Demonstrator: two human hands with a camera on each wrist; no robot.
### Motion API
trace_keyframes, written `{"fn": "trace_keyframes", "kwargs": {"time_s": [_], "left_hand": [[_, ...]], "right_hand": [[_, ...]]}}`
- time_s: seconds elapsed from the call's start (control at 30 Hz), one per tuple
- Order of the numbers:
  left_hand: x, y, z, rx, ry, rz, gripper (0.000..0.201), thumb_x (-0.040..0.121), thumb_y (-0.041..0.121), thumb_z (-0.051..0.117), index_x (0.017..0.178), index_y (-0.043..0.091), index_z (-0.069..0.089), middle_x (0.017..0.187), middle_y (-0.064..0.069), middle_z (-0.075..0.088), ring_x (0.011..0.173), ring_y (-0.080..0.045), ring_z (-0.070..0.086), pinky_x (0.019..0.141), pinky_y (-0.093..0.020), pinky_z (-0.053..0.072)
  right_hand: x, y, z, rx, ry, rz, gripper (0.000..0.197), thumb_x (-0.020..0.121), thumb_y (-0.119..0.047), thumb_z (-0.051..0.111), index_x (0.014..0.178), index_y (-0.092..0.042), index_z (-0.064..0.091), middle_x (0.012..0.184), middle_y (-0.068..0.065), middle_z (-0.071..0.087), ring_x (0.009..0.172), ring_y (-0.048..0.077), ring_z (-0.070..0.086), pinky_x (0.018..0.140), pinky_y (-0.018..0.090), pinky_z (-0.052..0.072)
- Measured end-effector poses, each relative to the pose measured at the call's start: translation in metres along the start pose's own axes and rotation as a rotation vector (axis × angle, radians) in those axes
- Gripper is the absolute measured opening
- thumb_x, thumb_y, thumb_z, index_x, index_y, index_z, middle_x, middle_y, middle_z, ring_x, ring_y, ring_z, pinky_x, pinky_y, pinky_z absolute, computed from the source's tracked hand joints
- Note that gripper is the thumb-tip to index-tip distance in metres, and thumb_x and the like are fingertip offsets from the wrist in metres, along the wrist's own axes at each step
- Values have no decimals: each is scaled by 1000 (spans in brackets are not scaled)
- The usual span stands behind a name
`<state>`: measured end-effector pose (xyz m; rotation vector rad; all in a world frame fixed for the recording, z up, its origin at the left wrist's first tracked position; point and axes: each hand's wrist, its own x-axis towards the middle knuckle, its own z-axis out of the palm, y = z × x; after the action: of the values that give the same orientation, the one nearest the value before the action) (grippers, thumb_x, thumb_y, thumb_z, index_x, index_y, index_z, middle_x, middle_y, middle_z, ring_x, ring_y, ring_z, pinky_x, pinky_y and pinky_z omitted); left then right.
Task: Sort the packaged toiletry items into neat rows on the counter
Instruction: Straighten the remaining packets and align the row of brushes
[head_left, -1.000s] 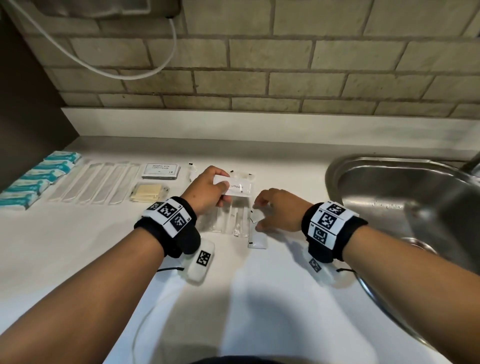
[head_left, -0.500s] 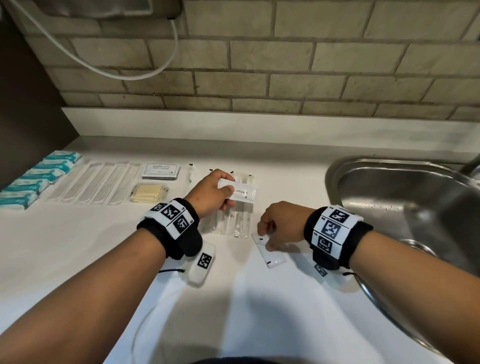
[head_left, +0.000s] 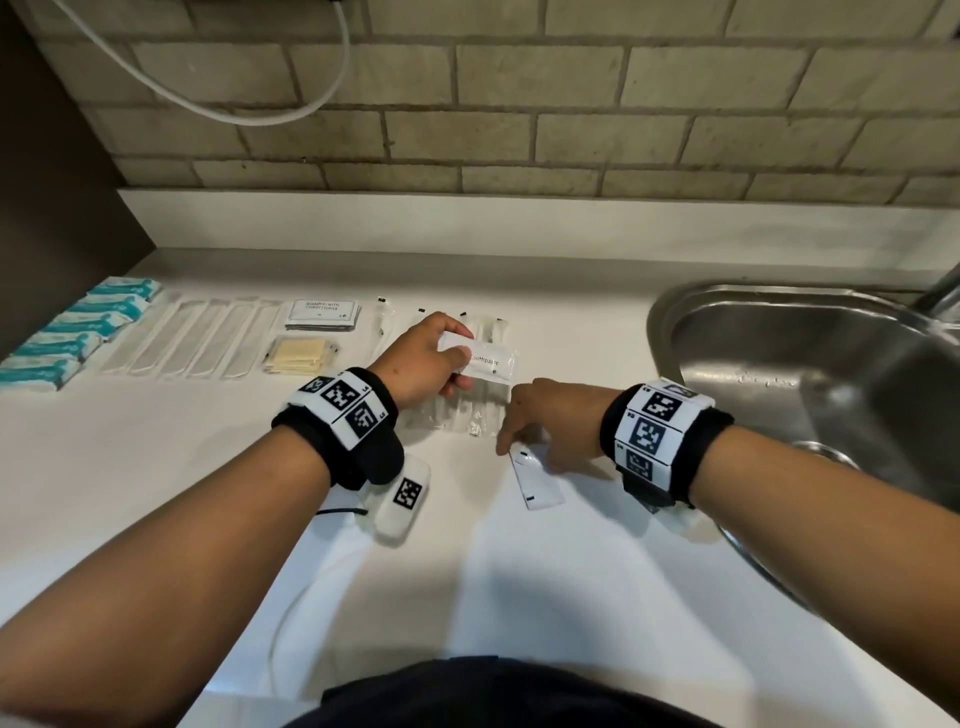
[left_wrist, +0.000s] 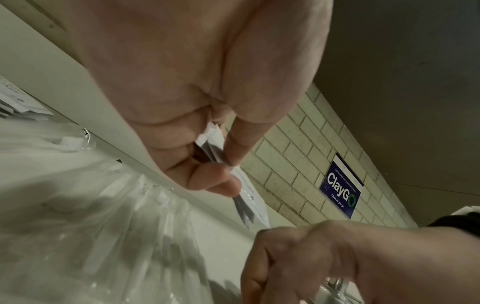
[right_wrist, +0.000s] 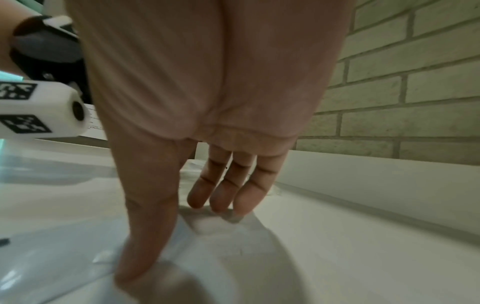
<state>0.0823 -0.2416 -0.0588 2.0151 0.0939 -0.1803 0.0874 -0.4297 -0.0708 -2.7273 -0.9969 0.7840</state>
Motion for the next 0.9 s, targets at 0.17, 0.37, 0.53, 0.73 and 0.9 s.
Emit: {"fn": "trace_keyframes", "kwargs": {"time_s": [0.17,0.37,0.53,0.73,0.9], "left_hand": [[-15,-3,5,-23,-5,-37,15,99,15,50,113,19,51,73,-7,65,56,-19,59,43,-20,44],[-33,-8,3,-73,-23,-84,22,100,11,45,120,16,50,75,-9,65,61,-25,65,47,-24,52],[-38,-7,9,-202,-78,-102,19,100,6,39,114,14,50,84,-20,63,66,-31,68,70,-50,59],[-41,-3,-1,-323,-73,-72,23,98,0,36,109,12,53,82,-16,66,55,-18,67,54,-26,58],[-45,-9,-15,-443,-75,-63,24,99,4,34,99,9,58,83,-20,66,59,-28,63,53,-29,55]], "right_hand": [[-2,1,-3,-52,133,83,37,57,-7,79,78,-33,63,93,-11,53,87,17,58,70,32,54],[-22,13,-10,69,189,73,28,65,-21,84,69,-23,56,79,-13,56,82,16,54,71,31,44],[-32,-3,-28,45,398,-53,36,79,-14,66,63,-27,36,76,-7,48,74,20,50,71,36,43],[-24,-23,-29,103,485,-138,44,71,-8,72,59,-26,34,76,-7,42,61,4,38,61,27,35],[-11,-39,-30,181,457,-108,41,61,-16,87,64,-23,47,82,-5,46,64,12,42,63,28,40]]}}
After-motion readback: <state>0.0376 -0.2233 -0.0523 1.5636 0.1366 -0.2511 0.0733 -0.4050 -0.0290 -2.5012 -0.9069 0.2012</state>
